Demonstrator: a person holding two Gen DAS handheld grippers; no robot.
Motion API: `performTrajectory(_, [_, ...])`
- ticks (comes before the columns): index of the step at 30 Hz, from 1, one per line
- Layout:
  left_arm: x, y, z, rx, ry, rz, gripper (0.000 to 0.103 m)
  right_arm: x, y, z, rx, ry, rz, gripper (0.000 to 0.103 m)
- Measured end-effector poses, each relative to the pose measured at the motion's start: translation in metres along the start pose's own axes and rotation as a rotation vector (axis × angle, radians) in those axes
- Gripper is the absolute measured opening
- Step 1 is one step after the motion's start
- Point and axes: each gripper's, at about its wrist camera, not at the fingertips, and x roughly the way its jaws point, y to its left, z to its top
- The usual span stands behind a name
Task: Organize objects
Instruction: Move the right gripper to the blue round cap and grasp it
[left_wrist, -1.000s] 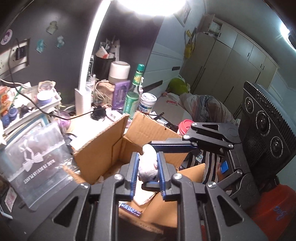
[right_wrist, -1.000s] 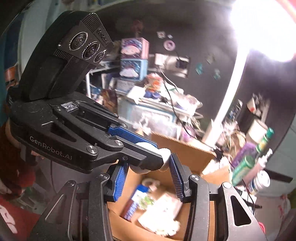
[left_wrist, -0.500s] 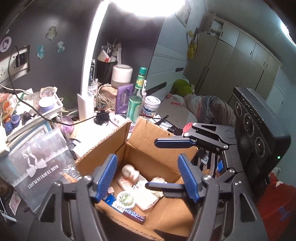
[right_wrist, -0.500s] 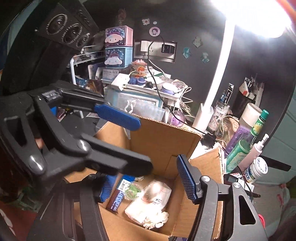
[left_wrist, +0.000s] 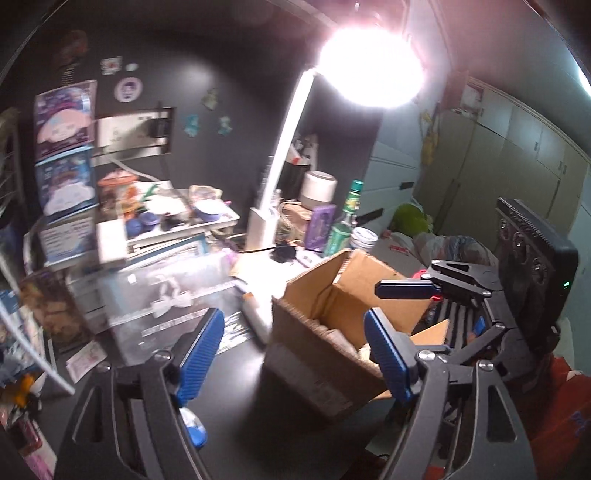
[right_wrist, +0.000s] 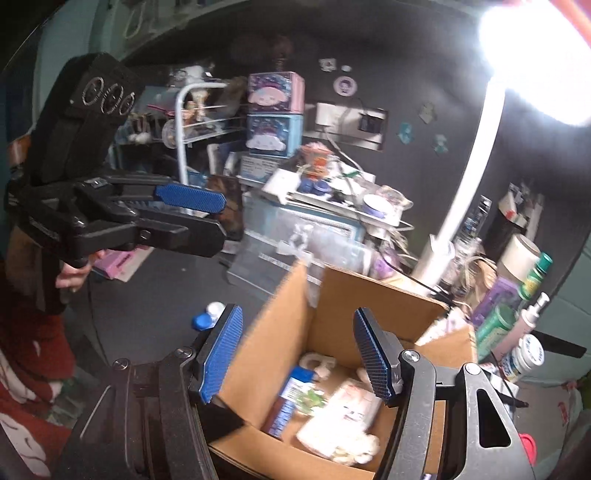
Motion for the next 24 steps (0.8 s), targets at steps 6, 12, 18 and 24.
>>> performTrajectory(6, [-0.033, 0.040, -0.037, -0.068, -0.037, 0.143, 0.079, 0.023, 0.058, 0.014, -0.031, -0.029, 0.135, 0.059])
performTrajectory(12, [-0.056, 0.078, -0.081, -0.143, -0.044, 0.248, 0.079, 0.078, 0.113, 0.008, -0.032, 0.069, 0.282, 0.059])
performTrajectory(18, [-0.070, 0.109, -0.124, -0.227, -0.027, 0.268, 0.079, 0.158, 0.134, -0.026, 0.030, 0.194, 0.248, 0.059])
performTrajectory(24, [-0.076, 0.125, -0.147, -0.262, -0.020, 0.288, 0.079, 0.205, 0.132, -0.045, 0.027, 0.216, 0.126, 0.059])
